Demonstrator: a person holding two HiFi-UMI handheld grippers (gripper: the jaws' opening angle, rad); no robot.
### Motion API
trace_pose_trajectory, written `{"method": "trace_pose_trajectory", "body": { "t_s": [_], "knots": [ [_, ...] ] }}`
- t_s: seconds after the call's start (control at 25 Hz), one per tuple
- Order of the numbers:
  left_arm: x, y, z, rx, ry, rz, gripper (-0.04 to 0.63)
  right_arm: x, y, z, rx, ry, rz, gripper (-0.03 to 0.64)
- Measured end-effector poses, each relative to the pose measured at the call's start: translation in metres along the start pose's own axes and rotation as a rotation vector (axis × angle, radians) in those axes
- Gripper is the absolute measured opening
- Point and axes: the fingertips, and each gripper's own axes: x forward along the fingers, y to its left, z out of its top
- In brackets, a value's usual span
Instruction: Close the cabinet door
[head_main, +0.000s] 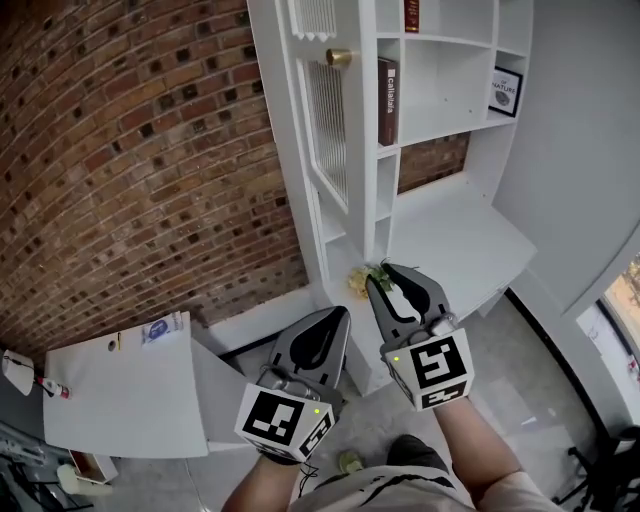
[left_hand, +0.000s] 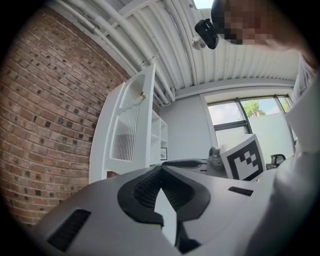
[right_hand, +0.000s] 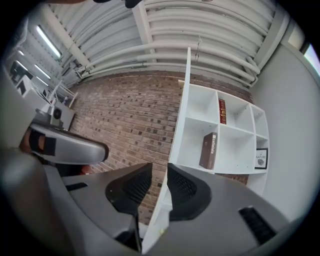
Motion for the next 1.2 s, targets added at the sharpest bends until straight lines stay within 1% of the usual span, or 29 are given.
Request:
{"method": "trace_pose_trajectory", "body": {
  "t_s": [0.2,0.32,0.4,0.56,0.68,0.8,0.92,1.04,1.2],
  "knots": [
    [0.012,0.007,-0.009,0.008,0.016,-0.005,0.011,0.025,-0.016,-0.014,0.022,0.011,-0.033,0.095],
    [0.02,0.017,-0.011,0.005,0.018,0.016,0.011,0.039,-0.019,-0.016,0.035,0.015,-0.017,0.137],
    [0.026,0.022,-0.01,-0.002,0.019,0.029,0.012,0.046,-0.021,-0.017,0.039,0.02,-0.008,0.143],
    [0.041,0.032,-0.008,0.002,0.016,0.047,0.011,0.057,-0.027,-0.016,0.024,0.004,-0.008,0.141],
    [0.051,0.038,-0.012,0.0,0.023,0.052,0.011,0.06,-0.025,-0.013,0.006,-0.016,0.018,0.096],
    [0.061,0.04,-0.018,-0.005,0.035,0.045,0.011,0.059,-0.027,-0.011,-0.005,-0.043,0.042,0.091],
    [0.071,0.042,-0.021,-0.006,0.044,0.031,0.011,0.058,-0.037,-0.012,0.004,-0.046,0.035,0.089],
    [0.081,0.042,-0.025,-0.009,0.053,0.015,0.011,0.057,-0.051,-0.018,0.011,-0.015,0.02,0.087],
    [0.092,0.038,-0.029,-0.001,0.065,-0.003,0.011,0.056,-0.072,-0.023,0.018,-0.004,-0.008,0.087]
  ]
}}
